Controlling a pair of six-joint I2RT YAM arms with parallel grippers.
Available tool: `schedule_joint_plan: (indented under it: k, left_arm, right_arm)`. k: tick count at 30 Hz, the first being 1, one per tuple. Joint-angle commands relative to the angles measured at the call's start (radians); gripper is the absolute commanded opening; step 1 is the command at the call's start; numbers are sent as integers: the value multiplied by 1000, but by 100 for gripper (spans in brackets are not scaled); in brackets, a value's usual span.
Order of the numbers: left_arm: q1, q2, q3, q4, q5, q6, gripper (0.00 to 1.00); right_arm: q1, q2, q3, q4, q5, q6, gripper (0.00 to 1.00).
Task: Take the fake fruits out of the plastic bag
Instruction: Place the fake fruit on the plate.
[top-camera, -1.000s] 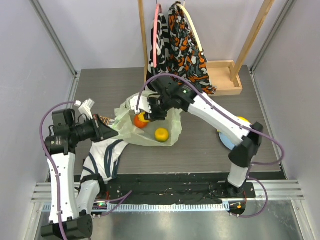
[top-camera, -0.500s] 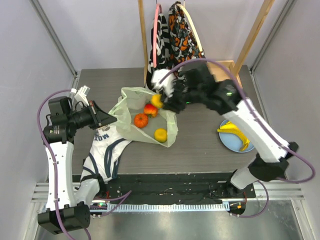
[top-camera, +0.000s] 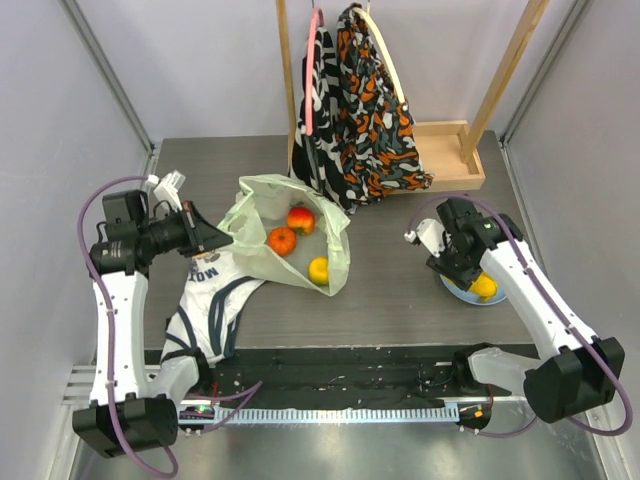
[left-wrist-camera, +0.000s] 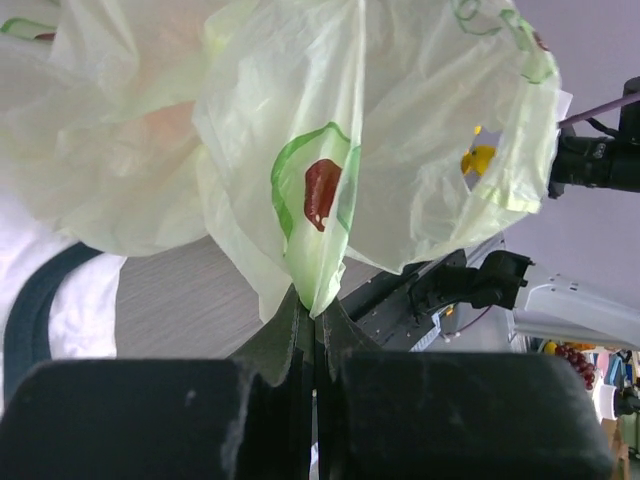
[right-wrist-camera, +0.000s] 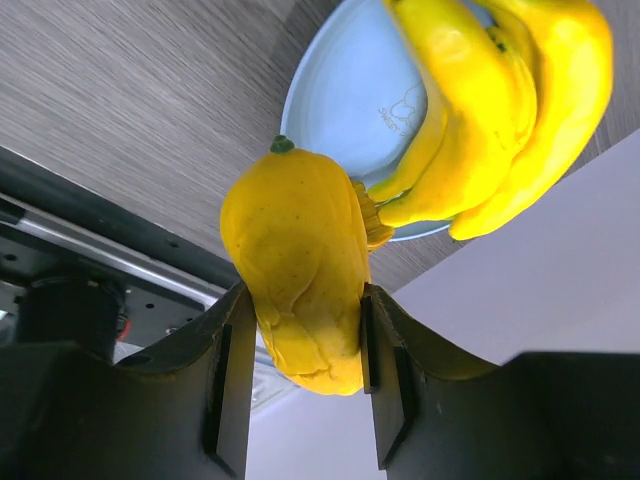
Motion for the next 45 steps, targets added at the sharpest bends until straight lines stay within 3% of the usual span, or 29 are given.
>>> schedule_joint_plan:
  k: [1,16,22,25,27,31,34,39,41,45]
  left_arm:
    - [-7,68,18,-27,-37,80,0]
    - [-10,216,62,-79,-129,157,0]
    - [-10,233,77,-87,-155,171,0]
    - [-10,237,77,-80,-153,165,0]
    - [-10,237,88,-83,-153,165,0]
    - [-11,230,99,-94,-155,171,0]
    - [-10,216,85,-91,-138,171,0]
    - [-14,169,81,-111,-110,174,0]
    - [-14,147,74,-126,-100,163,0]
    - [-14,52,42,-134,-69,99,0]
  right_arm:
    - [-11,2,-51,132,84,-97,11]
    - [-65,-53,-367,601,-52,-442,18]
    - [-108,-104,-465,678,-147,-616,35]
    - [-129,-151,-530,729,-161,-710,51]
    - [-136,-185,-568,743,-158,-744,56]
    - [-146,-249,-578,744,-201,-737,76]
    - [-146,-268,-570,743,-195,-723,76]
    - [-146,-282,-336,539,-322,-640,77]
    - [-134,-276,-218,482,-381,-574,99]
    - [-116,-185,173,369,-656,-407,100]
